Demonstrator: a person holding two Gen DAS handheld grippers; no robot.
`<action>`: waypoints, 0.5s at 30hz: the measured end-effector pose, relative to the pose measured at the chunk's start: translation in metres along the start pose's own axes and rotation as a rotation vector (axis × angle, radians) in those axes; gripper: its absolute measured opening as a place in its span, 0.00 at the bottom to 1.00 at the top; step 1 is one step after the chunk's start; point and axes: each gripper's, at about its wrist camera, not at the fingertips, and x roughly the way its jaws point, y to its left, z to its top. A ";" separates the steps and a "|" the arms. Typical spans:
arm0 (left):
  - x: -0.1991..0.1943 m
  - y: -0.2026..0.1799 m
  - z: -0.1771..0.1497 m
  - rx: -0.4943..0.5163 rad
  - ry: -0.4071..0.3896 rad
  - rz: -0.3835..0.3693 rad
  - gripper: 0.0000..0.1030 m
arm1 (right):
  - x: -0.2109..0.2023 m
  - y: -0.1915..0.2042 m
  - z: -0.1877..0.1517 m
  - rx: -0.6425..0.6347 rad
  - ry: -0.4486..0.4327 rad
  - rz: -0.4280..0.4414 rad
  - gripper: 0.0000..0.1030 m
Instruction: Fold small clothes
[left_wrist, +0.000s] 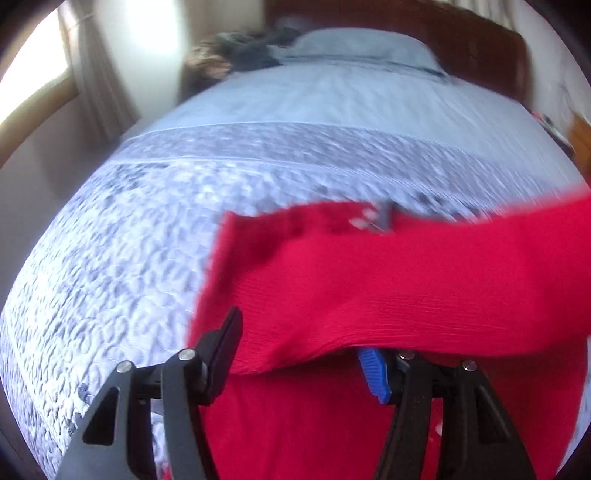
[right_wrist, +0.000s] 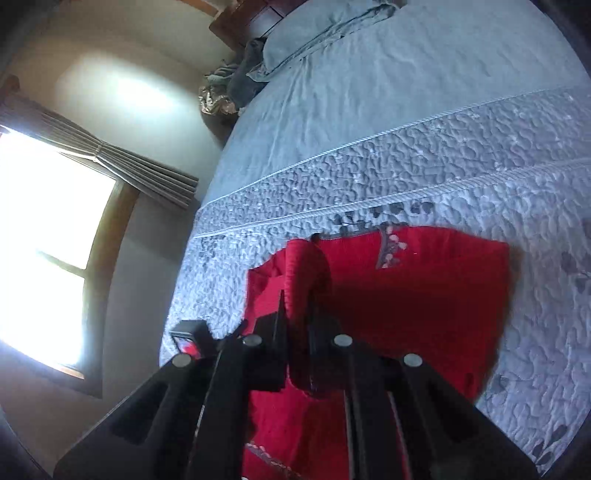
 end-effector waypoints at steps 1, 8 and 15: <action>0.004 0.011 0.003 -0.026 0.004 0.017 0.59 | 0.005 -0.013 -0.004 0.012 0.006 -0.023 0.07; 0.045 0.078 -0.004 -0.156 0.092 0.107 0.59 | 0.063 -0.083 -0.044 0.110 0.087 -0.094 0.07; 0.049 0.099 -0.022 -0.197 0.104 0.076 0.66 | 0.086 -0.106 -0.066 0.148 0.128 -0.152 0.07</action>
